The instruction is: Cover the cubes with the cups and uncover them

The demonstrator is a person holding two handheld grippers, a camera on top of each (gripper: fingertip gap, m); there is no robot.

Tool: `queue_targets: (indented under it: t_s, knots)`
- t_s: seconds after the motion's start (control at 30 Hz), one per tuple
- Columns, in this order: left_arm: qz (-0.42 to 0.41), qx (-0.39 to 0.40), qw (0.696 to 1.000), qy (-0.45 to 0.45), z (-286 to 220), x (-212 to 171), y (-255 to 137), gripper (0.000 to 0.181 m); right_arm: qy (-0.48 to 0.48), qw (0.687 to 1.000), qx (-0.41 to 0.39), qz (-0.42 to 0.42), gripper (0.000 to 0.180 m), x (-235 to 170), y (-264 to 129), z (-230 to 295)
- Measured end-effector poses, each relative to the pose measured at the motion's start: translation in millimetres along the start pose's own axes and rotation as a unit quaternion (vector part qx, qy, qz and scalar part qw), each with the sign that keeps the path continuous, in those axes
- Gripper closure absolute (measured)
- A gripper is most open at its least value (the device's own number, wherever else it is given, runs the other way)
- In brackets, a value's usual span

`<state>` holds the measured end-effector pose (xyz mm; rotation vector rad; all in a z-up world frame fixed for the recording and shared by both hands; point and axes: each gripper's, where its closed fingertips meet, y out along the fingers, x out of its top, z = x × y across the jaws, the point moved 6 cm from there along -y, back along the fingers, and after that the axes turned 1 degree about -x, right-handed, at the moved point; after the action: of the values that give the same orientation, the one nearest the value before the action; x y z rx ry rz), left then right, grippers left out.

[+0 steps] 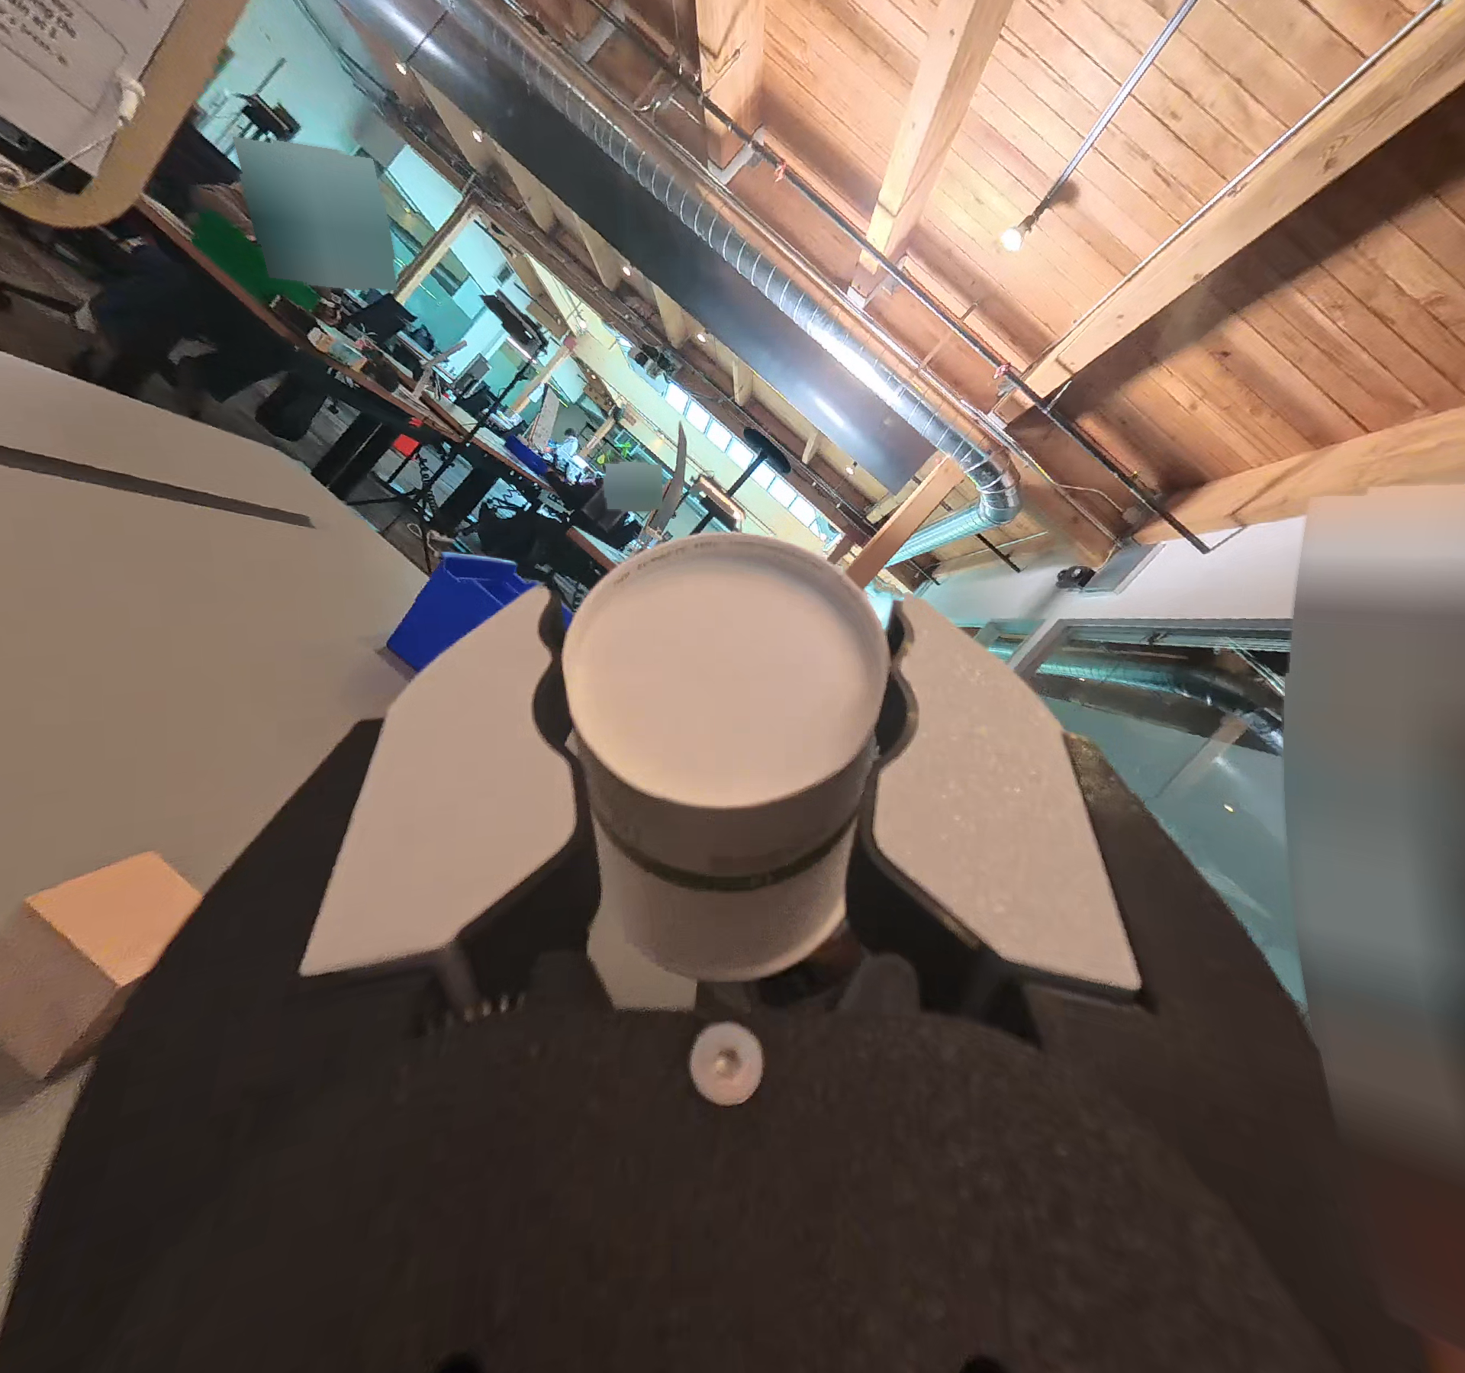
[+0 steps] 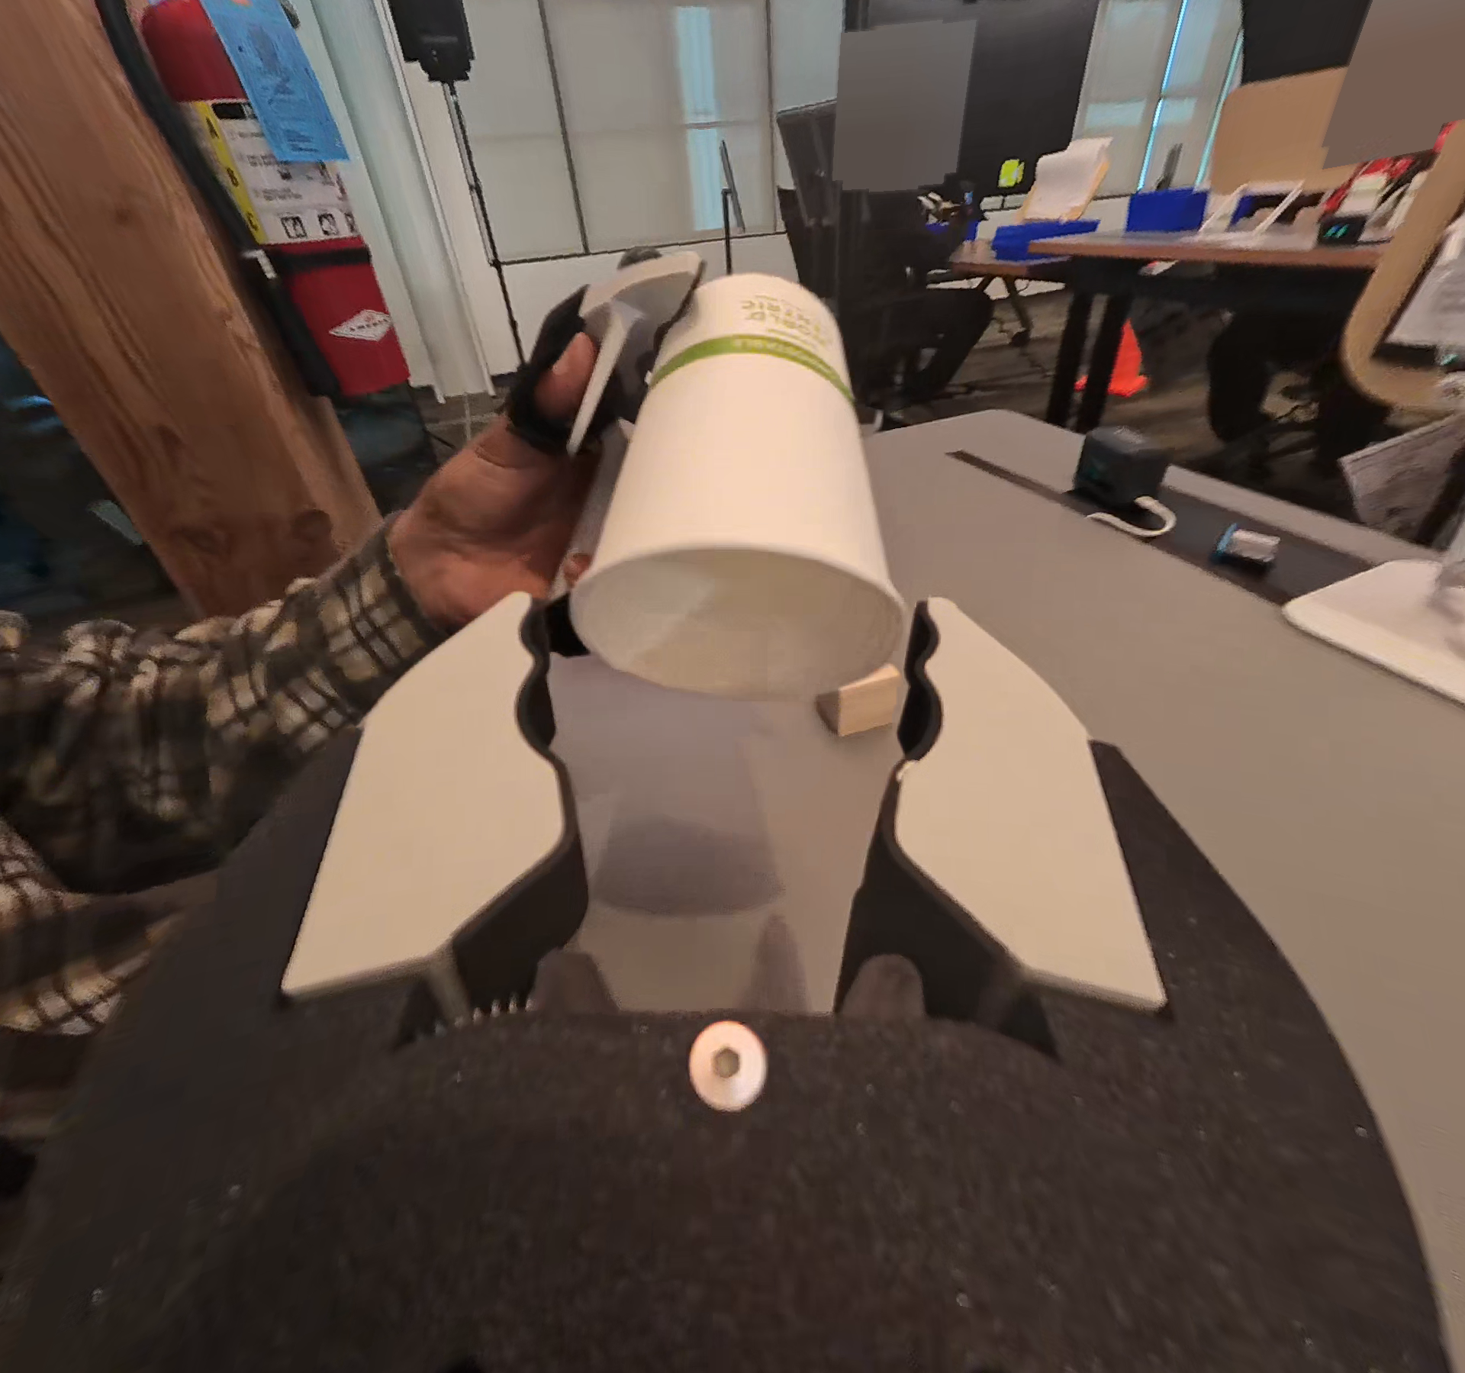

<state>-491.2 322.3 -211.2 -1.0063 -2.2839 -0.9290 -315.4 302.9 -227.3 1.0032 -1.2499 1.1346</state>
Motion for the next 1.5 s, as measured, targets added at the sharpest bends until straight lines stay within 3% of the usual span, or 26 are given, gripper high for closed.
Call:
queue_targets:
  t_s: [0.2,0.47,0.57,0.67,0.7,0.87,1.0,1.07,1.23,1.37,1.5]
  knots:
    - [-0.017,0.032,0.998,0.050,3,5,0,0.106,0.081,0.996,-0.014,-0.039,0.092,-26,-2,2]
    - [-0.039,0.011,0.997,0.065,-4,-4,7,0.106,0.126,0.986,0.046,-0.098,0.107,-20,15,14]
    - [-0.050,-0.008,0.996,0.068,-8,-11,11,0.106,0.141,0.980,0.061,-0.124,0.130,-13,17,12]
    - [-0.040,-0.016,0.995,0.093,-11,-19,12,0.105,0.151,0.973,0.102,-0.142,0.177,-5,7,11]
    - [-0.029,-0.015,0.994,0.102,-12,-22,12,0.105,0.154,0.974,0.107,-0.128,0.178,-2,4,9]
    - [0.009,0.021,0.987,0.157,-17,-18,0,0.105,0.101,0.990,0.099,0.013,0.180,31,-30,-10]
    - [0.037,0.056,0.975,0.210,-31,1,-14,0.104,-0.018,0.982,-0.019,0.185,0.180,73,-81,-45]
    - [0.056,0.072,0.967,0.240,-41,9,-20,0.103,-0.071,0.952,-0.070,0.291,0.180,86,-106,-59]
    - [0.103,0.106,0.944,0.296,-57,16,-30,0.103,-0.116,0.832,-0.129,0.527,0.179,79,-149,-75]
    - [0.106,0.094,0.943,0.303,-66,14,-38,0.104,-0.112,0.766,-0.110,0.623,0.179,54,-156,-72]
    - [0.123,0.090,0.939,0.309,-71,13,-41,0.104,-0.105,0.733,-0.088,0.667,0.179,32,-149,-69]
